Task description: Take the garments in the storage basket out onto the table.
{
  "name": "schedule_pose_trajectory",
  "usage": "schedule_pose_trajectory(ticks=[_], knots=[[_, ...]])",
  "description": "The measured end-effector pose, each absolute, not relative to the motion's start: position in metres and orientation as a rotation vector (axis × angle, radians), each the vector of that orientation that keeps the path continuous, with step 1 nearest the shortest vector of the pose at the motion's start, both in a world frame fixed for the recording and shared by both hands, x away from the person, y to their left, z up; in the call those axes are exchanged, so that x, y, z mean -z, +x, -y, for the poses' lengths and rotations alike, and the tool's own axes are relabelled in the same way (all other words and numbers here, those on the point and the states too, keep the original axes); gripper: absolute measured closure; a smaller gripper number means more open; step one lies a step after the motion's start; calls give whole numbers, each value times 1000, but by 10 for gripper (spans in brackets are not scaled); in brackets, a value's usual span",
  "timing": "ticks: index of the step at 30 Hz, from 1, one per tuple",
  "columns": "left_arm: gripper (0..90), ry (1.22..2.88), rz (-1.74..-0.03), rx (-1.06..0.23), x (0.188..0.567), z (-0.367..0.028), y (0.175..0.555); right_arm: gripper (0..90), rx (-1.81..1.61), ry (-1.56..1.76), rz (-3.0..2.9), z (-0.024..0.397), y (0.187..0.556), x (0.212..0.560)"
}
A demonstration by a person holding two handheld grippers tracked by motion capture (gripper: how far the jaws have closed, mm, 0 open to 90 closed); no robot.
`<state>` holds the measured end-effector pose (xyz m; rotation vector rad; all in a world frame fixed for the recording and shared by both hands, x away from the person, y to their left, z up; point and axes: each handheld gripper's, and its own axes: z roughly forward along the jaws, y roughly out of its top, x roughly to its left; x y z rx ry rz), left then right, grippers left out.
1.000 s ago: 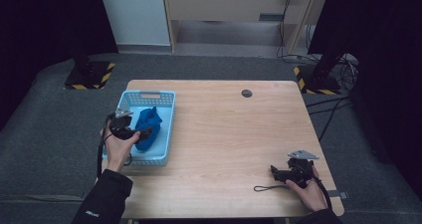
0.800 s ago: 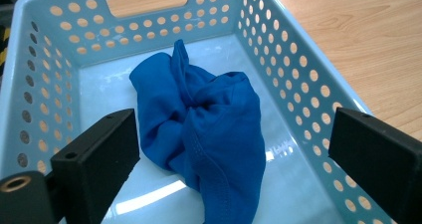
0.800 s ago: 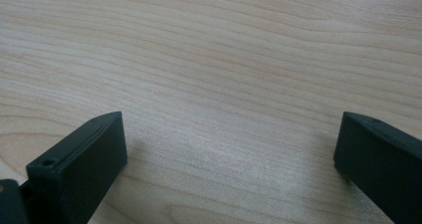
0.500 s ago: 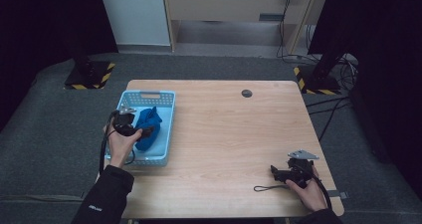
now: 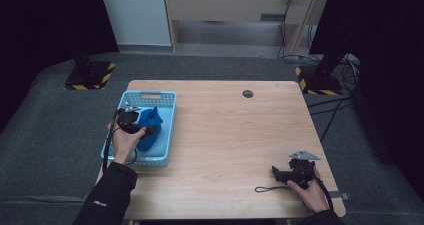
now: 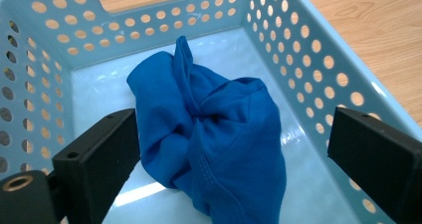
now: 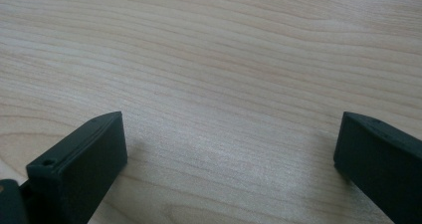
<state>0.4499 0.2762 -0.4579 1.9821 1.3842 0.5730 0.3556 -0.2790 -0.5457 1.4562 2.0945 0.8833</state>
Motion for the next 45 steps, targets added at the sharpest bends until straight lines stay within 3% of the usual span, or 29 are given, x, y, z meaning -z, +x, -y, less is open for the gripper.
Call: schedule_pose_trajectory(ticks=[45], knots=[[130,2092,-1430,-536,497,-266,479,5,-883,1456,-2094,279,356,546]])
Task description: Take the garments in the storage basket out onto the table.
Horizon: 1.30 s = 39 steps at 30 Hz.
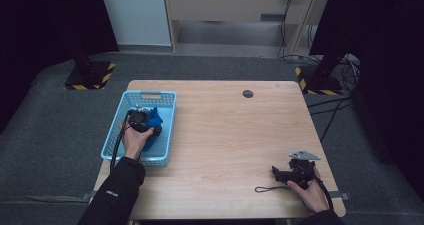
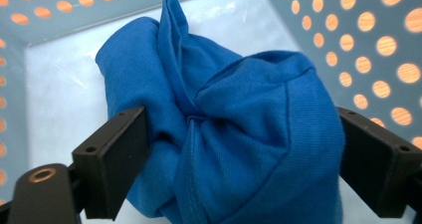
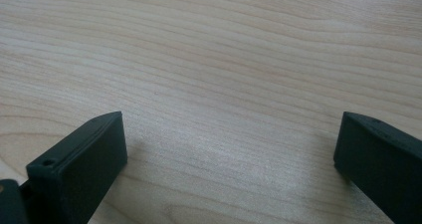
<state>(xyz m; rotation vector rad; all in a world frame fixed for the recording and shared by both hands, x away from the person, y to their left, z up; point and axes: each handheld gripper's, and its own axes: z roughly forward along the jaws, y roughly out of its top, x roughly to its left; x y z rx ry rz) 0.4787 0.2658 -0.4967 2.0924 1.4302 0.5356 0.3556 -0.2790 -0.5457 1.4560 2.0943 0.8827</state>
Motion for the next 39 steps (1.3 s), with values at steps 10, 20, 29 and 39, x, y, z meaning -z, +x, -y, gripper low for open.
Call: schedule_pose_trajectory(ticks=[10,20,29,39], knots=[[246,2082,-1447,-524,499,-266,478,5,-883,1456,-2094,279,356,546],[377,2036,-1487,-501,495,-270,476,5,-883,1456,-2094,279,356,546],[464,2003,-1504,-501,490,-272,473,5,-883,1456,-2094,279,356,546],[465,1927,-1498,-506,473,-279,466,5,-883,1456,-2094,279,356,546]])
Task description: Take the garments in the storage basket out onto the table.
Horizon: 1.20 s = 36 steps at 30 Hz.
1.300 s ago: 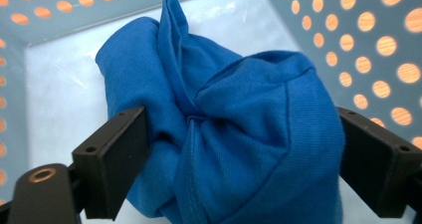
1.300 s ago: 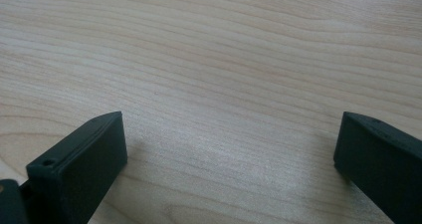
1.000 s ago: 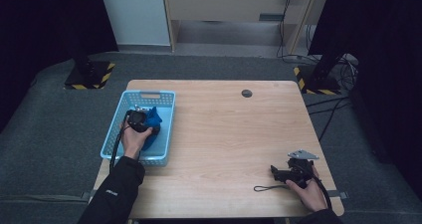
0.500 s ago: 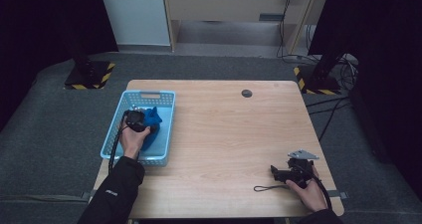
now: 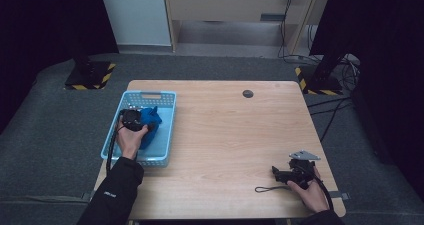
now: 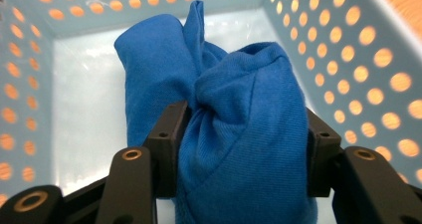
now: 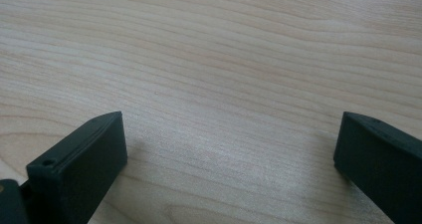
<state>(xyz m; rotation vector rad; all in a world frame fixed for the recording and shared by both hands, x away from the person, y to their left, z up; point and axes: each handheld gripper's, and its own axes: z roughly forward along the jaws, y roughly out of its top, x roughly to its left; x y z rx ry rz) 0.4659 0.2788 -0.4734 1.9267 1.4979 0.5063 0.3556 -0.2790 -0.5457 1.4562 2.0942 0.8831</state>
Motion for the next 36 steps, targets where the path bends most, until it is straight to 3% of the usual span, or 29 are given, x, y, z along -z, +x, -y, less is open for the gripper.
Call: schedule_pose_trajectory(ticks=[36], knots=[[461,1826,-1293,-563,399,-253,433,5,-883,1455,-2095,279,356,546]])
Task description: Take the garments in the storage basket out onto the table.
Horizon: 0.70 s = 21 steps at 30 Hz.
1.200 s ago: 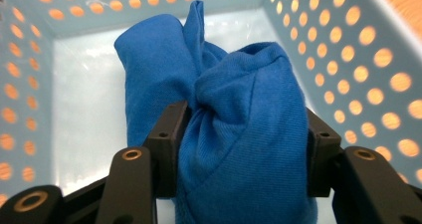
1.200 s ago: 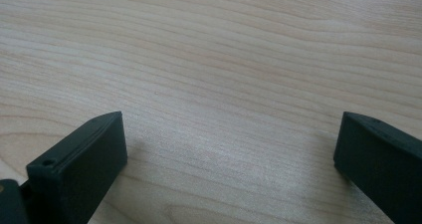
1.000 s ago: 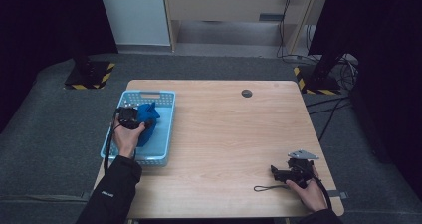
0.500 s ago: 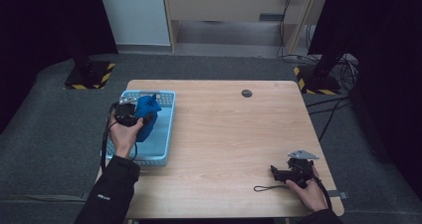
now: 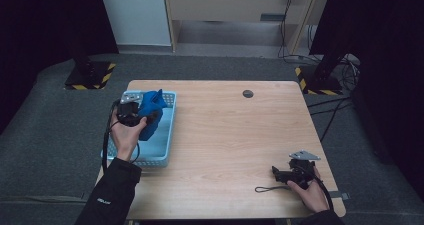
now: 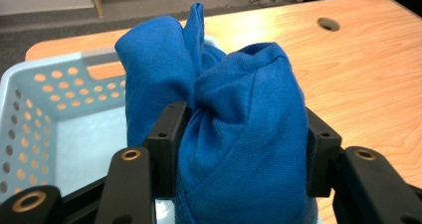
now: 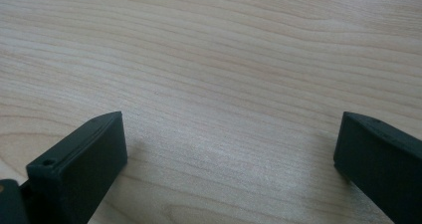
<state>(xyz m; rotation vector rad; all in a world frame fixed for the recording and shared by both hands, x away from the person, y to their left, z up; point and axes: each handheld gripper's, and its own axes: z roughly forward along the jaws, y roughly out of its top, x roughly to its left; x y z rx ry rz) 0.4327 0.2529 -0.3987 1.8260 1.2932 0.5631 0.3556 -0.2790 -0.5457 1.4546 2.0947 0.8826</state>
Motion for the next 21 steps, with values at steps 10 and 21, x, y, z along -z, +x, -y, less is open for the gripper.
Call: schedule_pose_trajectory(ticks=[10,21], knots=[[461,1814,-1228,-572,384,-242,423,5,-883,1456,-2094,279,356,546],[460,1803,-1175,-556,377,-231,417,5,-883,1456,-2094,279,356,546]])
